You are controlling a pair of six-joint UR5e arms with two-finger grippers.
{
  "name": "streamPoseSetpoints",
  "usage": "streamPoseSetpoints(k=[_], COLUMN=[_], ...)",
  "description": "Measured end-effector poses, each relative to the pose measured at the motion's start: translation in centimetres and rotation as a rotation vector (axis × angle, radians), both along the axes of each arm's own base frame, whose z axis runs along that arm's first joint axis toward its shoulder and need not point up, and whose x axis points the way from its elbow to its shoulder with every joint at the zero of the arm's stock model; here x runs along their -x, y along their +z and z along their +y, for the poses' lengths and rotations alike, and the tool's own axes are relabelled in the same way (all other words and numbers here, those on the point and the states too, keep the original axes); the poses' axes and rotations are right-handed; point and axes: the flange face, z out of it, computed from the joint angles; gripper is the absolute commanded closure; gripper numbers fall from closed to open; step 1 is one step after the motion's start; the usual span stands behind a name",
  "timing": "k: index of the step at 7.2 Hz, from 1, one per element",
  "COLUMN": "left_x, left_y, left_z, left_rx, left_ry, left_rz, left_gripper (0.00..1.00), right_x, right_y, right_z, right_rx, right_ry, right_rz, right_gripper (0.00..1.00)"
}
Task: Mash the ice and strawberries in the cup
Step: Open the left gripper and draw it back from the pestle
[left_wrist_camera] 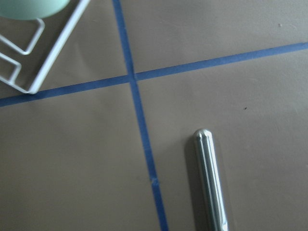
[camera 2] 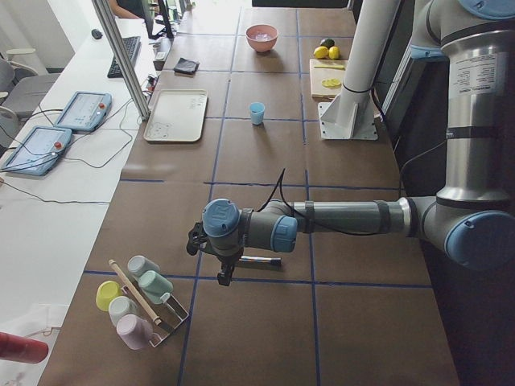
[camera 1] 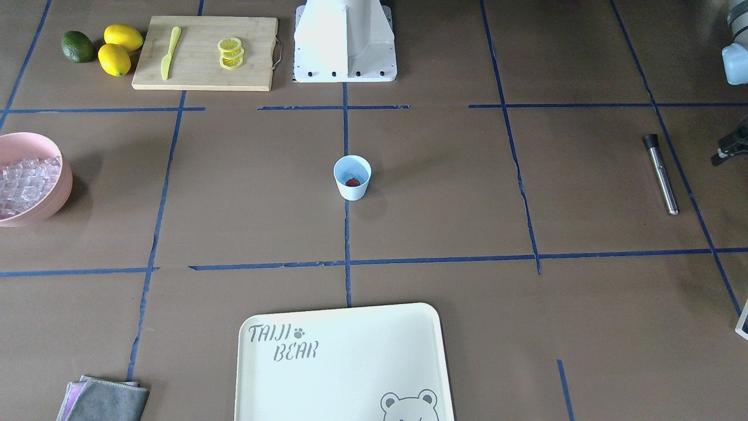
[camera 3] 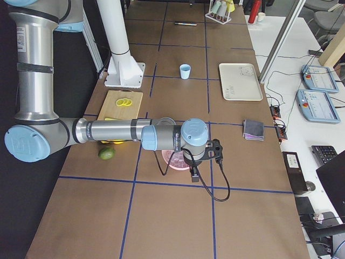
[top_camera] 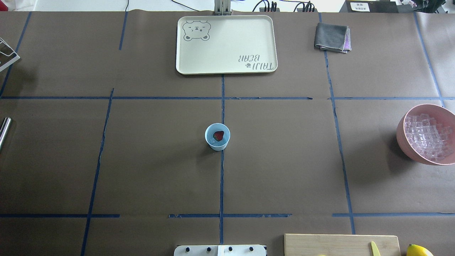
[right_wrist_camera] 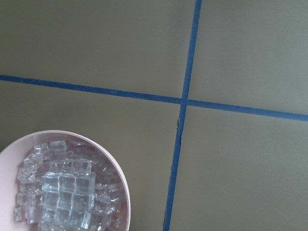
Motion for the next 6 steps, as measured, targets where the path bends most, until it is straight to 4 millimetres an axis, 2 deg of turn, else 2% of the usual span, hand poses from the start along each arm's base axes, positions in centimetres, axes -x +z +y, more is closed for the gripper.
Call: streamPoseSetpoints(k=[2,6], left_x=[3.5,4.8], left_y=[-0.7,-0.7], left_z=[0.9,1.1], left_rx=[0.021,0.027], left_ry=[-0.04,-0.061], left_rz=[-0.006,-0.019], left_gripper=[0.0,0.0], right_x=[0.0,0.0], right_y=[0.0,0.1], right_z=[0.0,0.1], right_rx=[0.0,0.003], right_ry=[0.0,-0.001], right_rz=[-0.001,-0.004], right_gripper=[0.0,0.0])
